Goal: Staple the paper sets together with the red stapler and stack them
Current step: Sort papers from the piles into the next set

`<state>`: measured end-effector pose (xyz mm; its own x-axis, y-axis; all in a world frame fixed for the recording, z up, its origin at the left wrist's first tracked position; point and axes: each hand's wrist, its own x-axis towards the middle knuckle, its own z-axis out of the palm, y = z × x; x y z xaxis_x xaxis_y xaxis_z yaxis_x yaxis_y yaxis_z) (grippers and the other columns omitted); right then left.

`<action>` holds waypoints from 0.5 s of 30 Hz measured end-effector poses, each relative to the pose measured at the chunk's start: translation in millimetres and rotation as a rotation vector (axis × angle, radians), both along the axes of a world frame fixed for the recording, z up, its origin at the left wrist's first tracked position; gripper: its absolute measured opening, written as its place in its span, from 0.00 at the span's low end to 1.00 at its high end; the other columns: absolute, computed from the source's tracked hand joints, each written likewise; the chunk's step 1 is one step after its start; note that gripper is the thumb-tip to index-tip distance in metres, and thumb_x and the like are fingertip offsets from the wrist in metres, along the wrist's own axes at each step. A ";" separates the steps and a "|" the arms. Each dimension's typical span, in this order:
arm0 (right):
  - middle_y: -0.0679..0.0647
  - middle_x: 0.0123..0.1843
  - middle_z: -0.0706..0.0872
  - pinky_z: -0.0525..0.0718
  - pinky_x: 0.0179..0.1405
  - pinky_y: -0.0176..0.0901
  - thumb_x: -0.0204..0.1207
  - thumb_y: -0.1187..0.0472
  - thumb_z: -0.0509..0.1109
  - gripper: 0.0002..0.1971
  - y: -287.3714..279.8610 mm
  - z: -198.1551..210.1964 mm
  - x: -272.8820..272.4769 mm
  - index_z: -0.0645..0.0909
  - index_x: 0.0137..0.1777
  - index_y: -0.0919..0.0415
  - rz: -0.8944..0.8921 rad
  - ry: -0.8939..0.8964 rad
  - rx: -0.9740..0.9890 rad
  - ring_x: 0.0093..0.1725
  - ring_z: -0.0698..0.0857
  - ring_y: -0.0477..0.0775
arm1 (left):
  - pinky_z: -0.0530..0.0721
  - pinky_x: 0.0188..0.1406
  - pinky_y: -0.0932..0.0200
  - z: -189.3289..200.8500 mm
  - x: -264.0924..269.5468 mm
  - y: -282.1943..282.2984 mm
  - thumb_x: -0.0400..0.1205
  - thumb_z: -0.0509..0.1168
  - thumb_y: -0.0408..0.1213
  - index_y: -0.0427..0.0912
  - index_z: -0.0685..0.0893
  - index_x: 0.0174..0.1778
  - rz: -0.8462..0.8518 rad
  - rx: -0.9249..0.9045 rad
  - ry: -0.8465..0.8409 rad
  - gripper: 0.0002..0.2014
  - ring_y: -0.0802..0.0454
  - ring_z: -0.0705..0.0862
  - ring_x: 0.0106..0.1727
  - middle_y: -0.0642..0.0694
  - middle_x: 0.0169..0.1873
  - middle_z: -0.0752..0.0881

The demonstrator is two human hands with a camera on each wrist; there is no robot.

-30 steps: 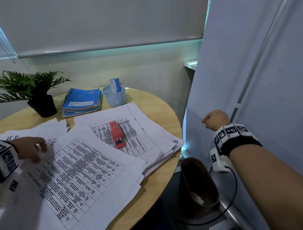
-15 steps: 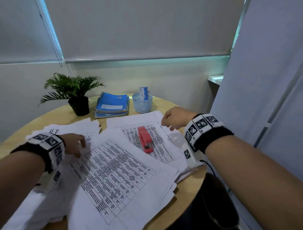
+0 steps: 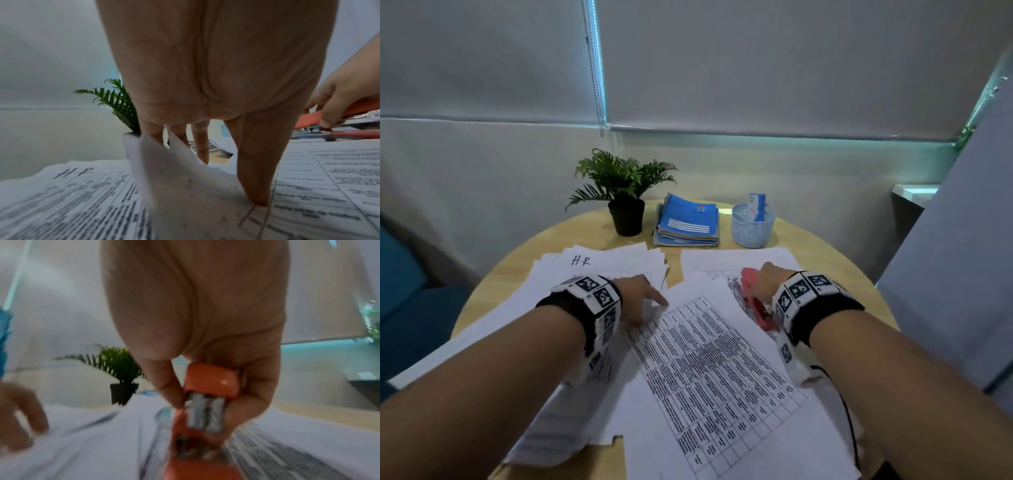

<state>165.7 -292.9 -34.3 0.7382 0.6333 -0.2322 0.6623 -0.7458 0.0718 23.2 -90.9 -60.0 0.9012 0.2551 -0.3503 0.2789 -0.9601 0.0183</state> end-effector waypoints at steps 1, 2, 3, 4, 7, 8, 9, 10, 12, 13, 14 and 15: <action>0.63 0.64 0.77 0.77 0.62 0.53 0.88 0.52 0.48 0.19 2.8 5.1 -2.5 0.69 0.69 0.65 -0.017 -0.002 0.070 0.60 0.82 0.63 | 0.68 0.74 0.52 -0.3 -0.7 -0.3 0.80 0.63 0.43 0.63 0.72 0.73 -0.011 0.000 0.005 0.24 0.44 0.69 0.73 0.44 0.72 0.67; 0.65 0.64 0.77 0.77 0.60 0.52 0.88 0.53 0.48 0.20 6.1 11.2 -4.6 0.66 0.71 0.68 -0.021 -0.006 0.153 0.58 0.82 0.63 | 0.68 0.74 0.51 -0.5 -1.3 -0.1 0.80 0.64 0.42 0.63 0.71 0.73 -0.019 0.006 0.006 0.25 0.44 0.69 0.73 0.45 0.73 0.67; 0.64 0.61 0.78 0.80 0.52 0.50 0.88 0.54 0.51 0.21 9.9 15.5 -3.7 0.63 0.72 0.68 -0.035 0.005 0.249 0.53 0.83 0.61 | 0.67 0.74 0.51 -0.4 -1.9 -0.3 0.80 0.63 0.42 0.63 0.71 0.73 -0.029 0.021 -0.001 0.24 0.44 0.68 0.73 0.46 0.73 0.66; 0.62 0.58 0.79 0.80 0.44 0.47 0.86 0.53 0.56 0.21 12.7 18.3 -4.5 0.62 0.71 0.67 -0.091 0.063 0.381 0.47 0.82 0.59 | 0.67 0.74 0.49 0.2 -2.5 -1.3 0.81 0.62 0.43 0.63 0.71 0.73 -0.042 0.037 -0.008 0.23 0.43 0.67 0.73 0.47 0.73 0.66; 0.62 0.60 0.80 0.82 0.44 0.49 0.82 0.50 0.64 0.24 23.8 22.2 -10.7 0.61 0.69 0.63 -0.108 0.197 0.542 0.47 0.82 0.56 | 0.67 0.74 0.48 1.0 -3.7 -4.9 0.84 0.57 0.43 0.60 0.71 0.74 -0.071 0.022 -0.028 0.21 0.44 0.66 0.73 0.47 0.73 0.67; 0.61 0.59 0.80 0.83 0.43 0.48 0.81 0.51 0.65 0.25 26.0 22.9 -17.2 0.62 0.70 0.63 -0.066 0.239 0.491 0.47 0.83 0.55 | 0.67 0.74 0.49 1.3 -3.8 -5.7 0.85 0.56 0.41 0.59 0.71 0.75 -0.065 -0.012 -0.026 0.21 0.45 0.67 0.73 0.47 0.73 0.67; 0.61 0.59 0.80 0.82 0.44 0.46 0.82 0.51 0.64 0.25 28.6 21.4 -23.4 0.61 0.71 0.63 -0.015 0.254 0.403 0.48 0.83 0.54 | 0.67 0.74 0.50 1.5 -4.1 -6.0 0.85 0.55 0.39 0.59 0.71 0.75 -0.054 -0.051 -0.019 0.21 0.46 0.68 0.73 0.47 0.73 0.67; 0.61 0.62 0.79 0.80 0.46 0.45 0.83 0.51 0.62 0.24 31.0 19.3 -32.1 0.62 0.73 0.63 0.037 0.251 0.306 0.51 0.82 0.56 | 0.67 0.74 0.51 1.6 -4.2 -5.9 0.85 0.54 0.38 0.59 0.71 0.75 -0.049 -0.080 -0.015 0.21 0.47 0.69 0.73 0.48 0.73 0.67; 0.62 0.67 0.77 0.76 0.53 0.47 0.85 0.50 0.58 0.23 37.0 8.2 -43.2 0.62 0.73 0.63 0.106 0.227 0.167 0.61 0.80 0.61 | 0.67 0.75 0.52 1.0 -4.7 -5.5 0.86 0.53 0.37 0.59 0.71 0.75 -0.060 -0.099 -0.013 0.22 0.48 0.69 0.74 0.49 0.74 0.66; 0.63 0.67 0.78 0.75 0.52 0.47 0.84 0.50 0.58 0.23 40.3 1.0 -44.9 0.62 0.73 0.64 0.094 0.239 0.142 0.62 0.80 0.62 | 0.66 0.75 0.52 0.4 -4.8 -5.0 0.86 0.52 0.37 0.59 0.71 0.75 -0.074 -0.095 -0.010 0.22 0.48 0.69 0.74 0.49 0.76 0.65; 0.64 0.66 0.79 0.74 0.51 0.46 0.84 0.50 0.59 0.24 43.1 -4.8 -45.9 0.61 0.72 0.65 0.075 0.247 0.129 0.62 0.80 0.63 | 0.66 0.75 0.53 0.0 -5.1 -4.6 0.86 0.52 0.37 0.59 0.70 0.76 -0.090 -0.088 -0.007 0.22 0.49 0.68 0.75 0.49 0.77 0.64; 0.64 0.65 0.80 0.74 0.49 0.46 0.84 0.51 0.59 0.24 46.7 -10.4 -45.7 0.60 0.73 0.66 0.068 0.240 0.118 0.61 0.80 0.63 | 0.64 0.75 0.54 -0.2 -5.2 -4.2 0.86 0.51 0.36 0.59 0.70 0.76 -0.099 -0.082 0.000 0.22 0.49 0.67 0.76 0.50 0.78 0.63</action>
